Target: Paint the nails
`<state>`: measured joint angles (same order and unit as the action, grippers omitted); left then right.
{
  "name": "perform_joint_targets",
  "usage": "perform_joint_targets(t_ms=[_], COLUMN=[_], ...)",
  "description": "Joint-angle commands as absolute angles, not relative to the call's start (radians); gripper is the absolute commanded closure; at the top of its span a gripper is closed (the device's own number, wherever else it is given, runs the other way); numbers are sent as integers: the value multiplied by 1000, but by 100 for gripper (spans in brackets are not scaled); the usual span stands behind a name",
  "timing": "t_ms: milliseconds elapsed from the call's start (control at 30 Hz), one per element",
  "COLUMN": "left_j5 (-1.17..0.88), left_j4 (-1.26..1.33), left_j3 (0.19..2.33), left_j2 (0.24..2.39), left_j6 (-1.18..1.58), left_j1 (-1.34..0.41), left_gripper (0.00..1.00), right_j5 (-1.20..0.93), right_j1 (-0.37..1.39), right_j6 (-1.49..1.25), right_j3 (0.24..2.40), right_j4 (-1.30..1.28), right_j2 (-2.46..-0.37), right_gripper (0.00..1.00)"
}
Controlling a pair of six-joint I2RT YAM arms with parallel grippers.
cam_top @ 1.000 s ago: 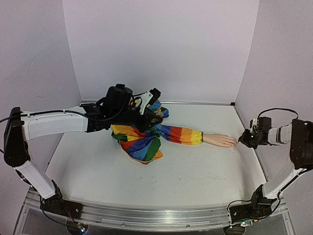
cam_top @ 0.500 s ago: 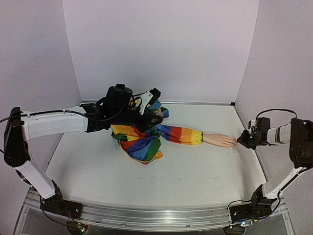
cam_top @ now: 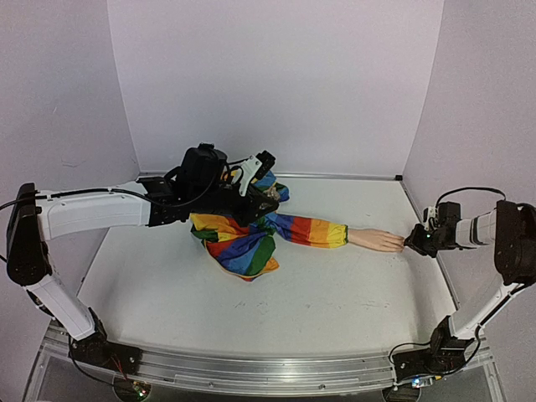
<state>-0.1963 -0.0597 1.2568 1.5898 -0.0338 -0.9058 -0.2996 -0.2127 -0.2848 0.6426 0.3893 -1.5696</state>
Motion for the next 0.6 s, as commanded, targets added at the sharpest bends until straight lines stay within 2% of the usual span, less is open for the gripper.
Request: perform_joint_targets(t_ms=[0, 567], left_j5=[-187, -178], left_j4=[-6, -6], left_j3=[1325, 1317], left_j2=[1586, 1580], left_j6=[-46, -53], left_j1=[-901, -900], left_gripper=[100, 100], right_j5=[-295, -216], right_j1=[-207, -207], right_j6=[-276, -286], right_j3=[672, 675], right_j4=[386, 391], right_j2=[-1570, -1566], right_gripper=[100, 100])
